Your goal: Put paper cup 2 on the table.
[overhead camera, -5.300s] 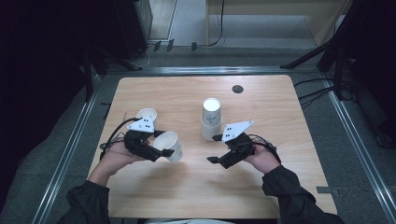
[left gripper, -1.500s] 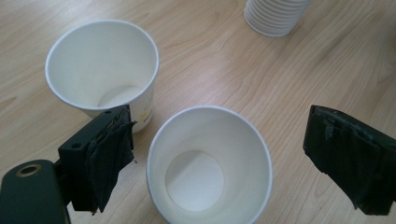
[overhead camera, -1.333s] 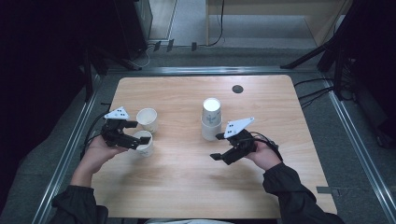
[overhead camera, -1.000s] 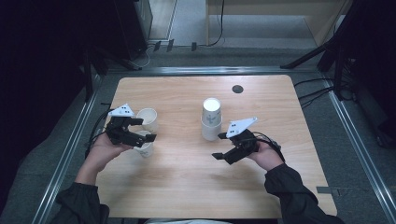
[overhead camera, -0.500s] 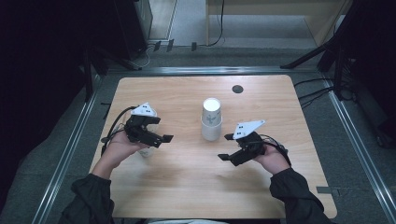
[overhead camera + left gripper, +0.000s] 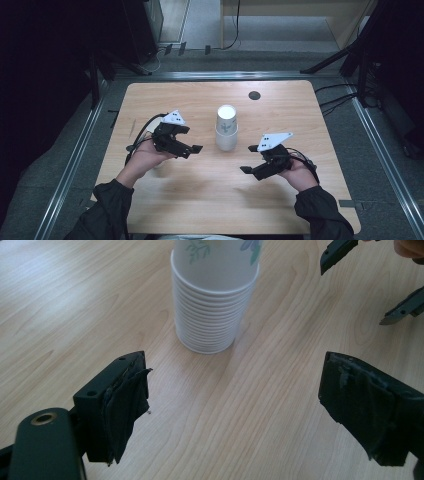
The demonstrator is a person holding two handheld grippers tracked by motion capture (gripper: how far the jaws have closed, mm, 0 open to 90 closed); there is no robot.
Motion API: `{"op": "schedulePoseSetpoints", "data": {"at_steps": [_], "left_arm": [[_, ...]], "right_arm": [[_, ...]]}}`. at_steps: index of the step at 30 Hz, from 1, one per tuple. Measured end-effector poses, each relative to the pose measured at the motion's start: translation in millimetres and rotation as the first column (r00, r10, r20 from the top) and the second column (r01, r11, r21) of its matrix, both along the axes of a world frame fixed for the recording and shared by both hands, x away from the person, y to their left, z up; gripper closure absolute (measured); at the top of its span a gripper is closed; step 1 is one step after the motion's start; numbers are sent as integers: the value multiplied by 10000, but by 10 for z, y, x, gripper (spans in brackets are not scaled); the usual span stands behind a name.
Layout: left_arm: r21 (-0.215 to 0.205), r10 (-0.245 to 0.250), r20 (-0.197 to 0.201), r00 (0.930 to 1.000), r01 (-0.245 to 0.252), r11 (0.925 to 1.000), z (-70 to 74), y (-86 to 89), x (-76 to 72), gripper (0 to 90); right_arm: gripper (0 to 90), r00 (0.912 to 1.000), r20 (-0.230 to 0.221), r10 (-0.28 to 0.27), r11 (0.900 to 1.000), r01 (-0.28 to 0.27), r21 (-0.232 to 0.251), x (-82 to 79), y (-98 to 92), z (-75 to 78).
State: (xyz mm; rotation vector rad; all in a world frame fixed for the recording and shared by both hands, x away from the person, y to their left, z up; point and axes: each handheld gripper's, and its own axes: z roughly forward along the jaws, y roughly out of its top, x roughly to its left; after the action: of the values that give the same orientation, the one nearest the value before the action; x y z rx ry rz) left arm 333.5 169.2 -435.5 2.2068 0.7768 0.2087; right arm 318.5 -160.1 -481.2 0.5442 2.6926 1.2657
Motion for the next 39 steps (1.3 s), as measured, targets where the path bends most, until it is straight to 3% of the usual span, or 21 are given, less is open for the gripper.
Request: {"op": "schedulePoseSetpoints", "data": {"at_steps": [3,6,16,23,25,27,29,39], "left_arm": [[52,-156,62,9999,156,9999,-14,-89,-12,126],[-60,-276,-164,9995,275,9996,-13,-176,-25,126],[-347,-579,282,9979,589,9977,-37,-482,-161,126],[14,-1001,370,9943,1001,9950,-123,-643,-245,127],[-36,-1112,383,9931,1114,9938,-148,-673,-269,129],[-184,-1392,139,9902,1394,9901,-182,-692,-284,130],[18,-1459,294,9889,1459,9893,-222,-716,-302,130],[504,-1196,319,9923,1179,9917,-396,-768,-271,131]], "right_arm": [[225,10000,30,-44,10000,44,20,-11,-21,1],[225,9999,34,-112,9999,112,-5,-26,-43,0],[225,9997,60,-231,9997,231,37,-50,-99,7],[225,10000,42,-88,9999,89,-111,-55,-62,-14],[226,10000,25,-70,9999,71,-133,-56,-54,-19],[225,10000,27,-39,9999,39,-135,-53,-50,-21],[225,10000,28,-31,9999,31,-134,-54,-46,-20],[225,10000,-10,31,9990,-31,-449,-63,-21,-63]]}}
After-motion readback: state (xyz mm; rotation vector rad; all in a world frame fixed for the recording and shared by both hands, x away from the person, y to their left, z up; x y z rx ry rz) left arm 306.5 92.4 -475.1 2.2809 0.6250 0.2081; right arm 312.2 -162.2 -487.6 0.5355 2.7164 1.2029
